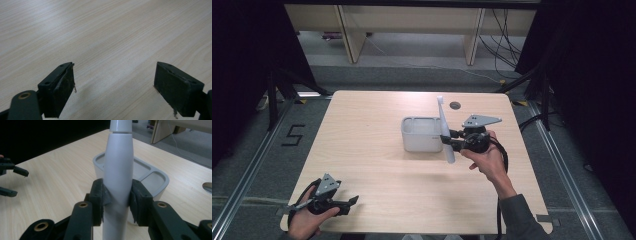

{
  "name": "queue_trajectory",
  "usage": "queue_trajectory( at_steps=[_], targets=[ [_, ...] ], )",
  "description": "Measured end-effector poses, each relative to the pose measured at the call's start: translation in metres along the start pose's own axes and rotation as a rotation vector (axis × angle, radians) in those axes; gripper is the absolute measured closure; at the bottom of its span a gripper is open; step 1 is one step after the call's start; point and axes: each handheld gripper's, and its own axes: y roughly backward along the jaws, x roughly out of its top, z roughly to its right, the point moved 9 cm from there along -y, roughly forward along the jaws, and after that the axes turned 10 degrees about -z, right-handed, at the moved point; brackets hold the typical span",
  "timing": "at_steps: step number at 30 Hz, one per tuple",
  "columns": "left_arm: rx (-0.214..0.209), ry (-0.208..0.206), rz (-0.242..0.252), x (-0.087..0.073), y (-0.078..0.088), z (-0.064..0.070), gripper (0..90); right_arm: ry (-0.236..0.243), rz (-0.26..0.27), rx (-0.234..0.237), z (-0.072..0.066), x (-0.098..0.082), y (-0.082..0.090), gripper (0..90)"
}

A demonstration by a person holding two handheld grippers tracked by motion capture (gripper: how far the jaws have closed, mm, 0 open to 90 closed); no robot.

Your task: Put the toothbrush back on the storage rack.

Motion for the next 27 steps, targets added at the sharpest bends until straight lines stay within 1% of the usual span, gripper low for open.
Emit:
queue_trajectory(
  at_steps=[1,3,4,5,6,7,8,9,10,11,13,14,15,17,18,19,20,21,22,23,24,25,27],
  targets=[
    [0.0,0.0,0.0,0.0,0.0,0.0,16.1,-0.013,-0.006,-0.009,0.002,0.001,0.001,66.7],
    [0.0,-0.001,-0.001,0.0,0.0,0.0,16.1,-0.009,0.003,-0.014,0.004,0.003,0.0,66.7],
    [-0.001,-0.003,-0.001,0.0,0.0,0.0,16.1,-0.024,0.018,-0.016,0.007,0.008,-0.001,66.7],
    [0.001,-0.004,-0.002,0.0,0.0,0.0,16.1,-0.009,0.019,-0.021,0.009,0.01,-0.001,66.6],
    [0.004,-0.003,0.004,0.0,0.0,0.0,16.1,-0.022,0.021,-0.015,0.009,0.012,-0.001,66.6],
    [0.004,-0.003,0.004,0.0,0.0,0.0,16.1,-0.023,0.029,-0.016,0.01,0.014,-0.001,66.6],
    [0.007,-0.024,-0.012,-0.001,0.0,-0.001,16.1,-0.032,0.027,-0.021,0.011,0.016,-0.001,66.7],
    [0.003,-0.007,-0.003,0.0,0.0,0.0,16.1,-0.034,0.039,-0.015,0.011,0.019,-0.002,66.6],
    [0.007,-0.005,0.001,0.0,-0.001,0.0,16.1,-0.029,0.05,-0.017,0.012,0.022,-0.001,66.7],
    [0.006,-0.004,0.003,0.0,-0.001,0.001,16.1,-0.022,0.052,-0.029,0.014,0.024,0.0,66.7],
    [0.007,-0.005,0.002,0.0,-0.001,0.0,16.1,-0.038,0.055,-0.035,0.016,0.028,0.001,66.6],
    [0.008,-0.005,0.003,0.0,-0.001,0.0,16.1,-0.037,0.063,-0.031,0.017,0.031,0.001,66.7],
    [0.002,-0.009,-0.005,0.0,0.0,0.0,16.1,-0.046,0.074,-0.031,0.017,0.035,0.001,66.6],
    [0.004,-0.007,-0.001,0.0,0.0,0.0,16.1,-0.047,0.074,-0.022,0.016,0.037,0.001,66.7],
    [0.01,-0.006,0.002,0.0,-0.001,0.0,16.1,-0.043,0.078,-0.031,0.018,0.039,0.002,66.6],
    [0.007,-0.006,0.001,0.0,0.0,0.0,16.1,-0.041,0.087,-0.029,0.02,0.044,0.003,66.7],
    [0.0,-0.001,0.006,0.001,0.0,0.002,16.1,-0.041,0.089,-0.043,0.021,0.046,0.004,66.6],
    [0.002,-0.002,0.007,0.001,0.0,0.001,16.1,-0.052,0.094,-0.046,0.022,0.049,0.003,66.6],
    [0.002,-0.002,0.007,0.001,0.0,0.001,16.1,-0.047,0.093,-0.037,0.022,0.051,0.003,66.7],
    [0.002,-0.002,0.007,0.001,0.0,0.001,16.1,-0.055,0.098,-0.037,0.022,0.053,0.003,66.6],
    [0.005,0.002,0.013,0.001,0.0,0.001,16.1,-0.044,0.098,-0.044,0.023,0.054,0.003,66.6],
    [0.005,0.002,0.013,0.001,0.0,0.001,16.1,-0.047,0.094,-0.052,0.024,0.055,0.003,66.6],
    [0.005,0.001,0.012,0.001,0.0,0.001,16.1,-0.054,0.099,-0.049,0.024,0.057,0.001,66.6]
  ],
)
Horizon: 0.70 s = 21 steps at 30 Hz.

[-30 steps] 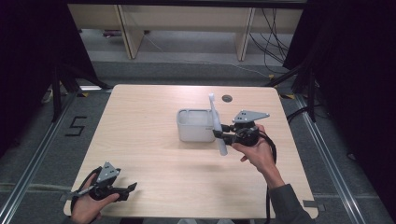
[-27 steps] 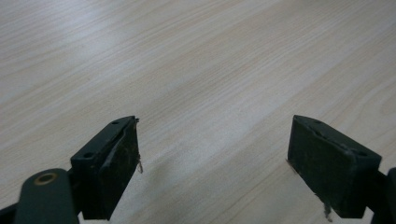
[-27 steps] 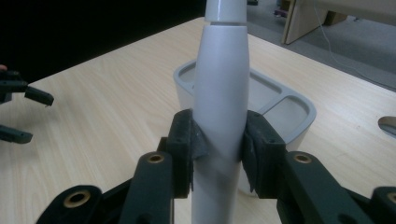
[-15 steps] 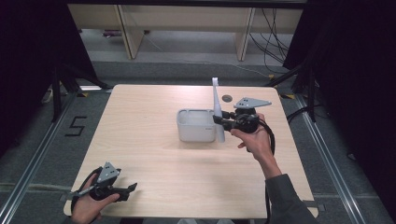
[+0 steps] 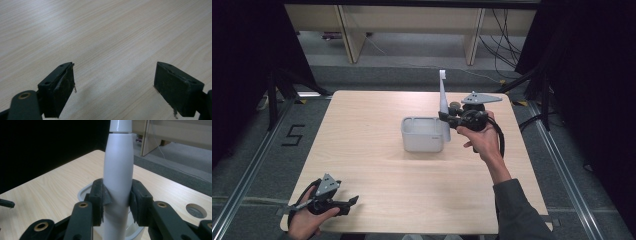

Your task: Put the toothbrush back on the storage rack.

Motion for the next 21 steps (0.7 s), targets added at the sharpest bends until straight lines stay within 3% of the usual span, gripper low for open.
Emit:
queue_trajectory(
  at_steps=[6,7,16,17,21],
  targets=[
    [-0.002,0.001,0.002,0.0,0.0,0.0,16.1,-0.007,0.029,-0.011,0.002,0.012,-0.007,66.6],
    [-0.002,0.001,0.002,0.0,0.0,0.0,16.1,-0.005,0.031,-0.033,0.004,0.014,-0.008,66.6],
    [0.004,0.0,-0.01,-0.001,0.002,0.0,16.1,-0.002,0.047,-0.07,0.016,0.023,-0.02,66.6],
    [0.01,-0.021,-0.019,-0.002,0.002,-0.002,16.1,-0.031,0.048,-0.066,0.016,0.024,-0.022,66.6],
    [0.01,-0.019,-0.018,-0.002,0.002,-0.002,16.1,-0.031,0.047,-0.073,0.018,0.024,-0.026,66.6]
  ],
)
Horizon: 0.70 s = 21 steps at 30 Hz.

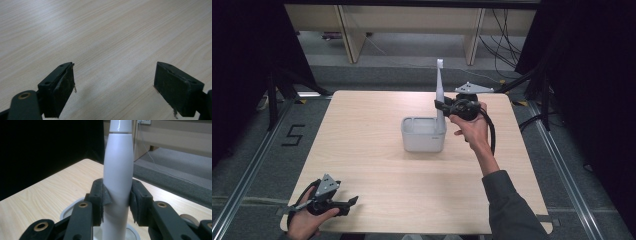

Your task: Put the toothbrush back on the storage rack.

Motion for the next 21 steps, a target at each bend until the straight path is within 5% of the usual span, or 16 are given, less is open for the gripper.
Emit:
queue_trajectory(
  at_steps=[21],
  targets=[
    [-0.002,-0.01,-0.007,-0.001,0.001,-0.001,16.1,-0.018,-0.015,-0.048,0.014,-0.016,-0.025,66.4]
  ],
)
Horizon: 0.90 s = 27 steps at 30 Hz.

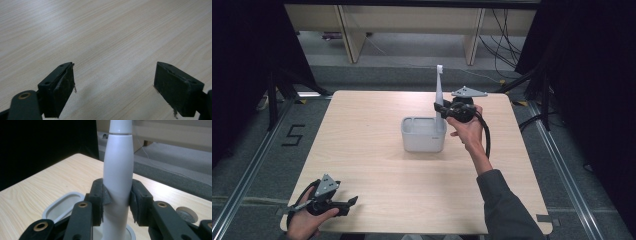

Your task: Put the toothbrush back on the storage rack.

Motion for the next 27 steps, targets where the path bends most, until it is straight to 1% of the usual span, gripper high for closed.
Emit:
queue_trajectory(
  at_steps=[1,2,3,5,6,7,8,9,10,11,12,13,15,16,17,18,19,20,21,22,23,26,27],
  targets=[
    [0.0,0.0,0.0,0.0,0.0,0.0,16.1,-0.01,-0.012,-0.005,0.0,-0.002,0.0,66.4],
    [0.0,0.0,0.0,0.0,0.0,0.0,16.1,0.0,-0.003,-0.006,0.001,-0.002,-0.001,66.4],
    [0.0,0.0,0.0,0.0,0.0,0.0,16.0,-0.005,-0.004,-0.016,0.001,-0.004,-0.002,66.4],
    [0.001,-0.002,-0.006,0.0,0.0,0.0,16.1,-0.001,-0.011,0.0,0.0,-0.006,-0.003,66.4],
    [0.001,-0.002,-0.006,0.0,0.0,0.0,16.0,-0.012,-0.023,-0.01,0.0,-0.009,-0.003,66.4],
    [-0.001,0.021,0.013,0.001,-0.001,0.001,16.1,-0.005,-0.025,-0.002,0.0,-0.01,-0.004,66.4],
    [0.0,0.004,0.001,0.0,0.0,0.0,16.1,0.004,-0.024,-0.005,0.001,-0.01,-0.005,66.4],
    [-0.003,0.017,0.013,0.001,-0.001,0.001,16.0,-0.015,-0.033,-0.005,0.0,-0.012,-0.005,66.4],
    [-0.003,0.017,0.013,0.001,-0.001,0.001,16.0,-0.015,-0.033,-0.005,0.0,-0.012,-0.005,66.4],
    [0.001,0.001,-0.001,0.0,0.0,0.0,16.0,-0.002,-0.031,-0.002,0.0,-0.013,-0.006,66.4],
    [-0.003,0.023,0.018,0.001,-0.001,0.001,16.1,-0.031,-0.038,-0.004,-0.002,-0.016,-0.006,66.4],
    [-0.003,0.022,0.018,0.001,-0.001,0.001,16.1,-0.004,-0.042,-0.006,0.001,-0.016,-0.006,66.4],
    [-0.004,0.019,0.013,0.001,-0.001,0.002,16.1,0.0,-0.053,-0.009,0.0,-0.018,-0.007,66.4],
    [-0.002,0.018,0.012,0.001,-0.001,0.002,16.1,0.018,-0.04,-0.031,0.003,-0.017,-0.007,66.4],
    [-0.002,0.018,0.012,0.001,-0.001,0.002,16.1,0.018,-0.04,-0.031,0.003,-0.017,-0.007,66.4],
    [-0.003,0.017,0.012,0.001,-0.001,0.002,16.0,0.021,-0.051,-0.014,0.0,-0.019,-0.009,66.4],
    [-0.002,0.018,0.012,0.001,-0.001,0.002,16.0,0.013,-0.058,-0.012,-0.001,-0.02,-0.01,66.4],
    [-0.005,0.027,0.021,0.002,-0.001,0.002,16.1,0.01,-0.065,-0.019,-0.001,-0.022,-0.01,66.4],
    [-0.004,0.018,0.014,0.001,-0.001,0.002,16.1,0.012,-0.069,-0.02,-0.001,-0.023,-0.011,66.4],
    [-0.003,0.018,0.018,0.001,-0.001,0.002,16.1,0.017,-0.075,-0.014,-0.002,-0.024,-0.011,66.4],
    [-0.003,0.018,0.018,0.001,-0.001,0.002,16.1,0.021,-0.078,-0.022,-0.001,-0.025,-0.012,66.4],
    [-0.003,0.016,0.017,0.001,-0.001,0.002,16.1,0.022,-0.09,-0.022,0.0,-0.029,-0.013,66.4],
    [-0.002,0.014,0.016,0.001,-0.001,0.002,16.1,0.004,-0.097,-0.025,-0.001,-0.032,-0.014,66.4]
  ],
)
